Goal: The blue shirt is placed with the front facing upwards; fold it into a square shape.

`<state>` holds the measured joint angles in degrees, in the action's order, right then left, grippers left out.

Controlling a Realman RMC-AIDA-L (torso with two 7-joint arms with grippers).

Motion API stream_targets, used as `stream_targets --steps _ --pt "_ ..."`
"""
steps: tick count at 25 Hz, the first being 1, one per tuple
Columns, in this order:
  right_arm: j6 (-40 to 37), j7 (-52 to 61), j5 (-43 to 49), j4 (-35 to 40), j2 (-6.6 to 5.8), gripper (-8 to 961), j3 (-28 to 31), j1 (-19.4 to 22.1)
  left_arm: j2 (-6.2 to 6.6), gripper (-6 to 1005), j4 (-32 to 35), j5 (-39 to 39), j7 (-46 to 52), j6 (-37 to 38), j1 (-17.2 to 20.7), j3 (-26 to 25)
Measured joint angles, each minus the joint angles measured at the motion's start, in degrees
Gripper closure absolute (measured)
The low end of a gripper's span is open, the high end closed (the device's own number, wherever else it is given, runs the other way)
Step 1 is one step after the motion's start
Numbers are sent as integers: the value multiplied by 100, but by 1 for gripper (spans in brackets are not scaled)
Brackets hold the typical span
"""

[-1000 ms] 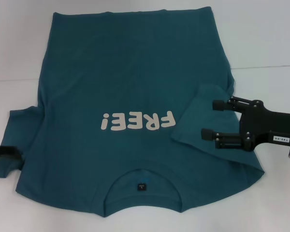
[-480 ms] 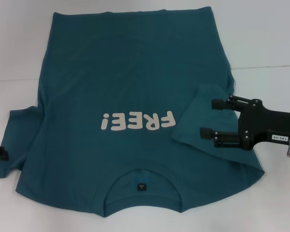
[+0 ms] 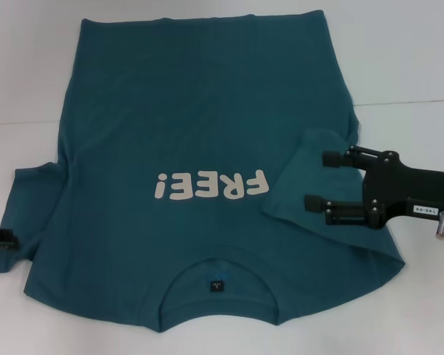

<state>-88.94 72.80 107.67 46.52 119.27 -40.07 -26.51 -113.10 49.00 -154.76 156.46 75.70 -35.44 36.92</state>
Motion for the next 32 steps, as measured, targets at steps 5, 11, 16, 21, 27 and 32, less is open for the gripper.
stream_targets --steps 5,11,16,21,27,32 --pt "3 -14 0 4 0 38 -1 -4 -2 107 -20 -1 76 5 -20 1" --pt "41 -79 -1 -16 0 38 -1 -13 26 115 -268 -1 88 -2 -104 0" --pt "56 -82 -1 -19 0 38 -9 -19 39 122 -325 -1 90 -41 -113 0" --pt "56 -87 -1 -20 0 38 -9 -30 42 129 -329 -1 92 -49 -112 0" --pt "55 -90 -1 -21 0 38 -9 -33 43 138 -334 -1 102 -88 -112 0" --pt "53 -91 -1 -29 0 38 -9 -31 52 145 -529 -8 104 -262 -170 29"
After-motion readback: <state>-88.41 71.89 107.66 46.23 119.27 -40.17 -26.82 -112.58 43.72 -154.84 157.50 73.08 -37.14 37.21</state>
